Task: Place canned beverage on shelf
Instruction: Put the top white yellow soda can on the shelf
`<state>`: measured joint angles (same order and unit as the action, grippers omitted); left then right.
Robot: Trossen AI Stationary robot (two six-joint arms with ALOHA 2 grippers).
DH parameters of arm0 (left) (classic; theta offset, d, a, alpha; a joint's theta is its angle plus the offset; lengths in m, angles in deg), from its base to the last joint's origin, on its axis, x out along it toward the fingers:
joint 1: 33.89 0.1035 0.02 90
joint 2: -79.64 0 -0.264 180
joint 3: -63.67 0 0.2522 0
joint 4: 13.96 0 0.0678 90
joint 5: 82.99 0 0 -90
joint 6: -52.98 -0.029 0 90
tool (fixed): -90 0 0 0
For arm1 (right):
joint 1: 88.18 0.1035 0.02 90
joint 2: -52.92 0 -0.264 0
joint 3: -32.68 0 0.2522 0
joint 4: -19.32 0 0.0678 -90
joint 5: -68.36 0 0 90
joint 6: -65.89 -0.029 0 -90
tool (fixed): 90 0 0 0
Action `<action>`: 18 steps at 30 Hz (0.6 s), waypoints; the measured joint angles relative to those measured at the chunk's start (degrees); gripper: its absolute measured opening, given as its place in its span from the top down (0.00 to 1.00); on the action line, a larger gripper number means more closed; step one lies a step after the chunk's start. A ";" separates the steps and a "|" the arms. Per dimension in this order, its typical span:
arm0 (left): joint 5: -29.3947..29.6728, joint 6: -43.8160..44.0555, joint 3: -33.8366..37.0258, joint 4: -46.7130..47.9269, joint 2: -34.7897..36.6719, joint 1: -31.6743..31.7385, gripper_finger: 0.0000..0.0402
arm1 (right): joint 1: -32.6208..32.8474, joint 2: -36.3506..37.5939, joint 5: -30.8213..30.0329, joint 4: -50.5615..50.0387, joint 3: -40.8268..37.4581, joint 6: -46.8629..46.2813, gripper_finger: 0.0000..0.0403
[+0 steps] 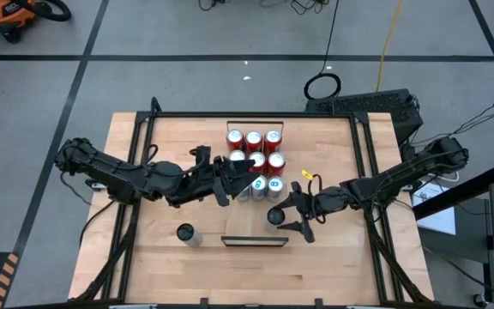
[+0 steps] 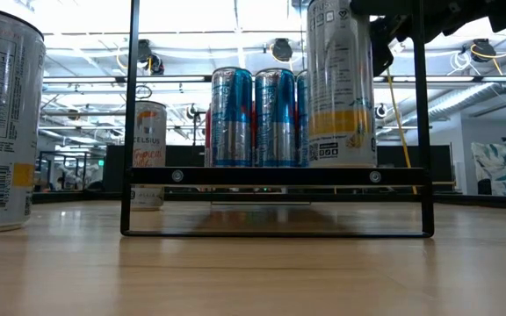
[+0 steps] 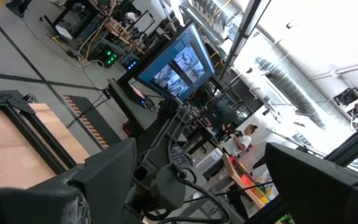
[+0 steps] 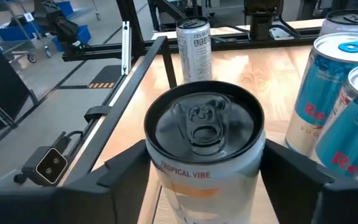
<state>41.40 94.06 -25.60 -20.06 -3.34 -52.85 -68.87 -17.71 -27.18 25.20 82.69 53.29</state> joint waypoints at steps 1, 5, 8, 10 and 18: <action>0.00 0.00 0.00 -0.01 0.00 0.00 0.11 | 0.00 0.00 0.01 0.06 0.00 0.00 0.40; 0.22 0.09 0.00 -0.02 0.00 0.00 0.11 | 0.00 0.00 -0.09 0.13 0.00 -0.04 0.45; 0.28 0.13 0.00 -0.07 0.00 0.00 0.11 | 0.00 0.00 -0.18 0.16 0.00 -0.16 0.45; 0.31 0.15 0.00 -0.10 0.00 0.00 0.11 | 0.00 0.00 -0.28 0.16 0.00 -0.93 0.45; 0.61 0.46 0.00 -0.17 0.00 0.00 0.11 | -0.07 1.79 -0.38 -3.24 0.02 -1.65 0.45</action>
<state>42.01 94.52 -25.60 -20.23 -3.34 -52.85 -68.94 -15.92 -27.57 21.96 82.71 51.63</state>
